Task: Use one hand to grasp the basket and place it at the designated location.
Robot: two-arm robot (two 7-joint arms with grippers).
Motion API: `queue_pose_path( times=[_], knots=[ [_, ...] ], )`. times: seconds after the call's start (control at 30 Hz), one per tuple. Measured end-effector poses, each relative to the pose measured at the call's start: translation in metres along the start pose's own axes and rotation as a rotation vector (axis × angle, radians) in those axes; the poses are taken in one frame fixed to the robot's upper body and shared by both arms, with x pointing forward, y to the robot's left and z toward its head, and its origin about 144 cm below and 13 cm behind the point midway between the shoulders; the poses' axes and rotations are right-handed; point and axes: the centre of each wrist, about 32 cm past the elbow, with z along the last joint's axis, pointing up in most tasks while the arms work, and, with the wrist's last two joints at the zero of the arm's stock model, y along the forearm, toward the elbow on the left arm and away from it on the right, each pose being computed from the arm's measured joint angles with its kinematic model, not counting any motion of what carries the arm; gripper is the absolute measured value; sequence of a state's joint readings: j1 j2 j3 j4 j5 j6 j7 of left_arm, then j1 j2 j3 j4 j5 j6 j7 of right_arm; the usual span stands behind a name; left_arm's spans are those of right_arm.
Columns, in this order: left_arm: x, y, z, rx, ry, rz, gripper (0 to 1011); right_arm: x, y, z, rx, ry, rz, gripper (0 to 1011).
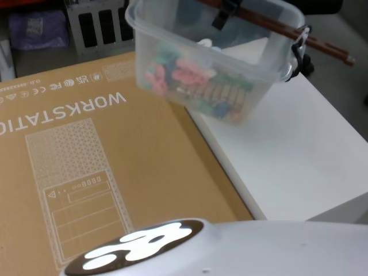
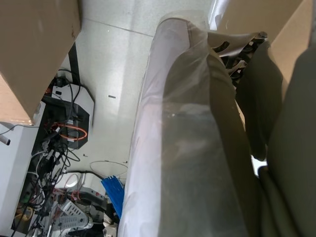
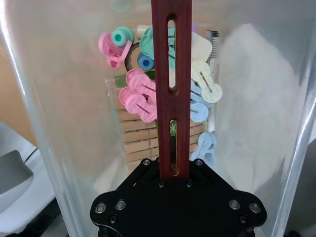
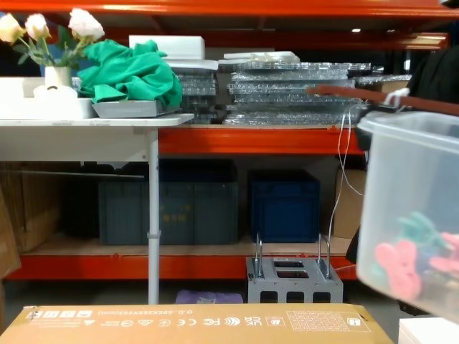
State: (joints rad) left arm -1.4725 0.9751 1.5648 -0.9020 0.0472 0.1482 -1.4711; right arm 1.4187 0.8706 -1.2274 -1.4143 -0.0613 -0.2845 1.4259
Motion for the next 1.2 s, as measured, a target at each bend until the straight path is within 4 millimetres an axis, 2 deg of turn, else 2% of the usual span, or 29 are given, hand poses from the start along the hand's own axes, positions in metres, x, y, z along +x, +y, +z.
queue_pose_path(
  times=[0.27,0.67,1.0,1.2],
  knots=[
    [0.000,0.000,0.000,0.000,0.000,0.000,0,-0.014,-0.011,-0.025,-0.044,0.125,0.001,0],
    [0.000,0.000,0.000,0.000,0.001,0.000,0,-0.049,-0.021,-0.074,-0.113,0.384,0.008,0],
    [0.000,0.000,0.000,0.000,0.000,0.000,0,-0.081,-0.016,-0.103,-0.138,0.597,0.022,0],
    [0.000,0.000,0.000,0.000,0.000,0.000,0,-0.092,-0.012,-0.110,-0.141,0.660,0.030,0]
  ],
)
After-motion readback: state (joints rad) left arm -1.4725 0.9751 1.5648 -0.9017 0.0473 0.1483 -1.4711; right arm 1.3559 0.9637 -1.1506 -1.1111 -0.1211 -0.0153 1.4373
